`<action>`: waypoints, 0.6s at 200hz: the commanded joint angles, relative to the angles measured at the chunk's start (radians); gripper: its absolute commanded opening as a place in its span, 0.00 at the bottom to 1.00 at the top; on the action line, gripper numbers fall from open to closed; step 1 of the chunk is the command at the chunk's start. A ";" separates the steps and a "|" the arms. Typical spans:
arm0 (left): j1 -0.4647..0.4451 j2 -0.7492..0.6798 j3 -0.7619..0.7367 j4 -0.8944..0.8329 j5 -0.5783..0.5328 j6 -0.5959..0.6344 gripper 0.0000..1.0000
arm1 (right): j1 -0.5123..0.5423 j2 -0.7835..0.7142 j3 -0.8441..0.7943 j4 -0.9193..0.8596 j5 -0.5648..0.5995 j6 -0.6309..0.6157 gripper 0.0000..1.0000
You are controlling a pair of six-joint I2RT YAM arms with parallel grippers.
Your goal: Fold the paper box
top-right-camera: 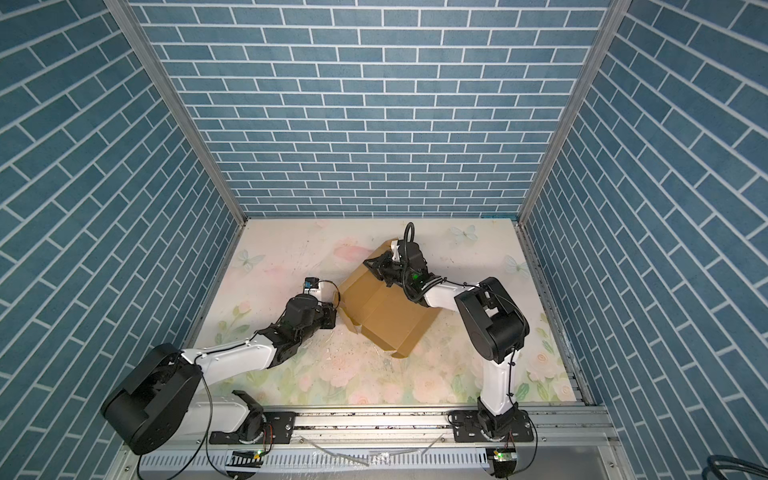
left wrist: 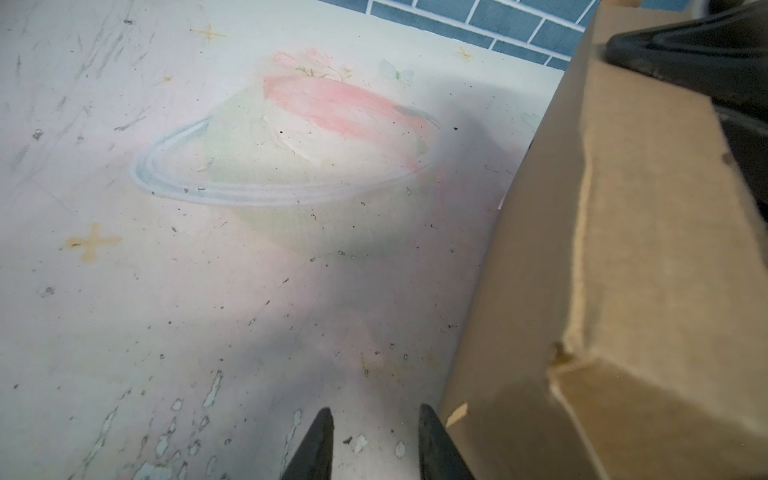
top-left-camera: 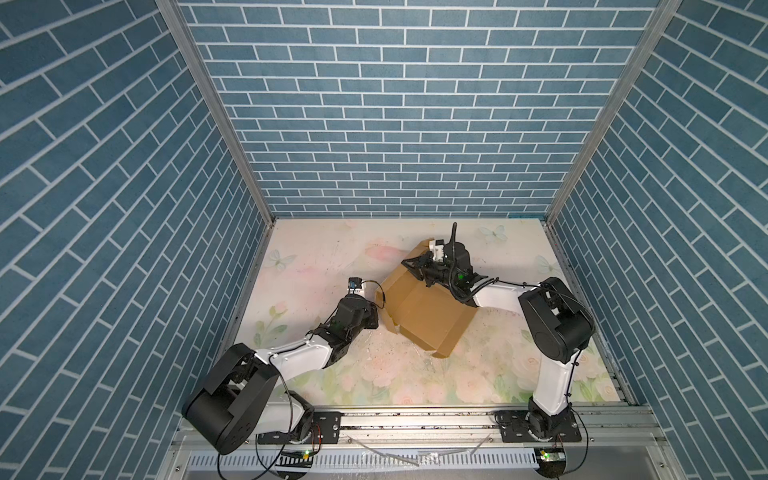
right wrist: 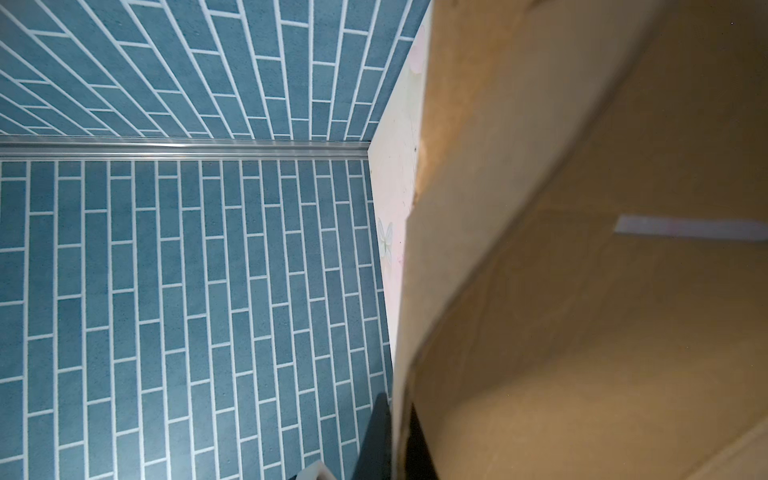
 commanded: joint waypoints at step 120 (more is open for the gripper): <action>-0.205 0.033 0.054 0.060 -0.224 -0.126 0.36 | -0.009 -0.038 -0.078 0.076 0.014 -0.046 0.02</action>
